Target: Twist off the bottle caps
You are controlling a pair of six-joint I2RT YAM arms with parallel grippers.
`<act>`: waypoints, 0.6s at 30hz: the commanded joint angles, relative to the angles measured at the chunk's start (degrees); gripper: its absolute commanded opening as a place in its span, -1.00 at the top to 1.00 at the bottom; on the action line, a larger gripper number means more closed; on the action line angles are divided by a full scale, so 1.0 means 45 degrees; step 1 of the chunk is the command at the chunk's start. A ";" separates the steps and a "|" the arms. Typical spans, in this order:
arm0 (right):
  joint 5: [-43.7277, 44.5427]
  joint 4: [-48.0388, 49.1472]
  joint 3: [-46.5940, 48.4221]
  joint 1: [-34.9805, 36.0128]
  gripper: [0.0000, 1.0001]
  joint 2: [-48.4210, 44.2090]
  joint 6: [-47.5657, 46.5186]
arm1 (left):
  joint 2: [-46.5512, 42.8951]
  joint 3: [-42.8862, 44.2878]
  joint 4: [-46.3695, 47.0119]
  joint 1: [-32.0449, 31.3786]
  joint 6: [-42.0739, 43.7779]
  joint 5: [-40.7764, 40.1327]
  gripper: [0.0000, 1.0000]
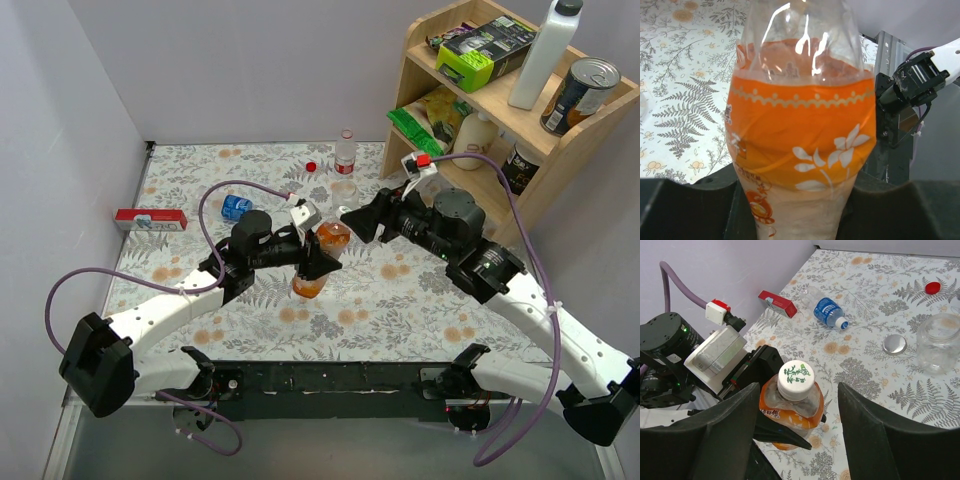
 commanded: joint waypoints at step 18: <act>-0.0836 0.1507 0.0465 0.0004 -0.01 0.0928 0.0040 | 0.0004 0.0303 -0.0026 -0.0201 0.0183 -0.0367 0.49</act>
